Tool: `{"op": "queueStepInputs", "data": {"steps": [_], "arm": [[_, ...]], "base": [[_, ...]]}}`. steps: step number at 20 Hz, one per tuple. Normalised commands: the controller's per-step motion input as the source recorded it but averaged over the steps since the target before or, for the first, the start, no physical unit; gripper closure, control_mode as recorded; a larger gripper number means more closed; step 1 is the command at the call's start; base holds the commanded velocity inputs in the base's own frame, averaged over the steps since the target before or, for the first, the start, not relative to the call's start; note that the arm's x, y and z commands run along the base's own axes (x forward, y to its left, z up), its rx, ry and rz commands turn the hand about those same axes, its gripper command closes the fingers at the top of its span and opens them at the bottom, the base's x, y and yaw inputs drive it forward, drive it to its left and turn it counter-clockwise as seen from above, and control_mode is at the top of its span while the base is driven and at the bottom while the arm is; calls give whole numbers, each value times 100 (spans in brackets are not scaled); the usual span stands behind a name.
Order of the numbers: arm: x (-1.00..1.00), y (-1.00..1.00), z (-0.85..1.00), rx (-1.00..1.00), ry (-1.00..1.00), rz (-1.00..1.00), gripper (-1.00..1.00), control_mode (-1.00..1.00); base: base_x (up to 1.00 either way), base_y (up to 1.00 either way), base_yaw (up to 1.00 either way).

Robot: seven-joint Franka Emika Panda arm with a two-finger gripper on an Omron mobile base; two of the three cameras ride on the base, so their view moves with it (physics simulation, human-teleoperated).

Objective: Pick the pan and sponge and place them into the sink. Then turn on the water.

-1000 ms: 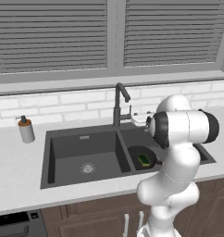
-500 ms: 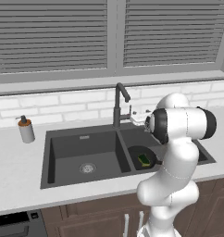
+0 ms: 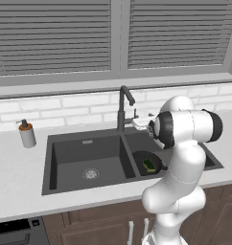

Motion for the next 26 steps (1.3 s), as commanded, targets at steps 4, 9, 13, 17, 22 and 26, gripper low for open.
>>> {"op": "queueStepInputs", "data": {"steps": [4, 9, 13, 17, 22, 26], "arm": [[9, 11, 0, 0, 0, 0, -100, -100], [6, 11, -1, 0, 0, 0, -100, -100], [1, -1, -23, 0, 0, -1, -100, -100], [0, -25, -30, 0, 0, -5, -100, -100], [1, -7, -18, 0, 0, -5, -100, -100], [1, 22, -16, -3, 0, -2, -100, -100]], "base": [[0, 0, 0], [0, 0, 0], [0, 0, 0], [0, 0, 0], [0, 0, 0], [0, 0, 0]]}}
